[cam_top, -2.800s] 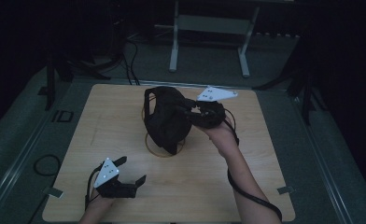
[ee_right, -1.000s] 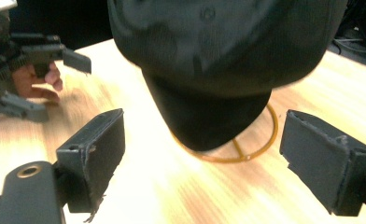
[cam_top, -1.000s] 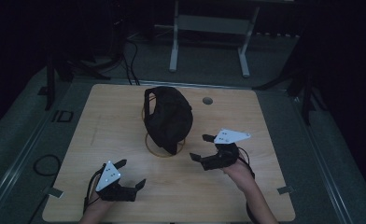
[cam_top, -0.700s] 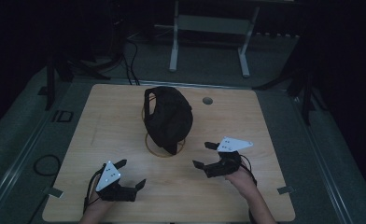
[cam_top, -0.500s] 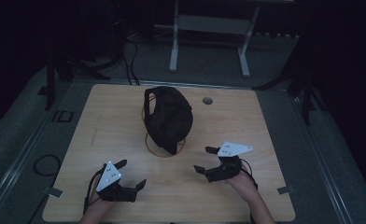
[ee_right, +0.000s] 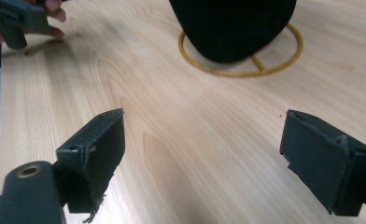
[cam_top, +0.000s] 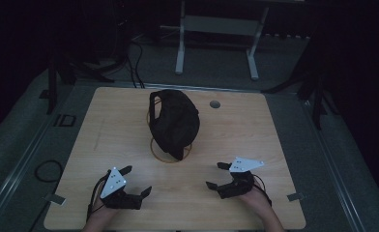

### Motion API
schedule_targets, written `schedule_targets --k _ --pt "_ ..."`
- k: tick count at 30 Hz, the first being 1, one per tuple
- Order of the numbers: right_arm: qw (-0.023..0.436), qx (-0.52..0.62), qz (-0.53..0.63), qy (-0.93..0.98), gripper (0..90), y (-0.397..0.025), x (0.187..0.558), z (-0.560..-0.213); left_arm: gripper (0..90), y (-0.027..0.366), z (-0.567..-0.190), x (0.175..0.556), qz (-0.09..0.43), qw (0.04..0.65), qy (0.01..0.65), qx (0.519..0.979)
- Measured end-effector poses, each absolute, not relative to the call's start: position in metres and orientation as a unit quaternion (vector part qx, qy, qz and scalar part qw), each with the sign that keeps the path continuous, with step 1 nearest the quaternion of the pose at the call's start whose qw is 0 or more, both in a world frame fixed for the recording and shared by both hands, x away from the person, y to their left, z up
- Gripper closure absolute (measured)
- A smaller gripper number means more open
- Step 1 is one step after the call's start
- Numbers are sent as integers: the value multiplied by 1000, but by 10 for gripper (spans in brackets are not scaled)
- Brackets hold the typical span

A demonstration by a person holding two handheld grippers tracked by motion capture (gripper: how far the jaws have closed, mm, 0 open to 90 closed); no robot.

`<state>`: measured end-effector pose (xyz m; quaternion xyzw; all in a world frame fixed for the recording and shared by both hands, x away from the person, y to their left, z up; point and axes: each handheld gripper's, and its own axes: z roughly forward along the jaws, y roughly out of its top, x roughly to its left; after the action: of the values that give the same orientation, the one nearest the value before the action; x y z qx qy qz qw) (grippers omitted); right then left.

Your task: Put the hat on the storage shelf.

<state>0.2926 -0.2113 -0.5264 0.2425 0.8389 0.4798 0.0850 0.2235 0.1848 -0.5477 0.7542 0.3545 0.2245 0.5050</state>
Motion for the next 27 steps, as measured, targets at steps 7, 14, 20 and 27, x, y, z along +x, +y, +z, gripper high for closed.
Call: schedule_targets --k 7,14,20,27 --pt "84 256 473 839 138 -226 283 -534 2 184 -549 223 223 505 353 755" --pt "102 268 460 840 140 -243 276 -543 2 181 -551 222 220 499 348 763" --pt "121 274 436 849 140 -254 276 -550 2 182 -553 223 221 493 351 765" --pt "130 286 433 845 140 -265 278 -551 2 186 -555 220 222 490 359 762"
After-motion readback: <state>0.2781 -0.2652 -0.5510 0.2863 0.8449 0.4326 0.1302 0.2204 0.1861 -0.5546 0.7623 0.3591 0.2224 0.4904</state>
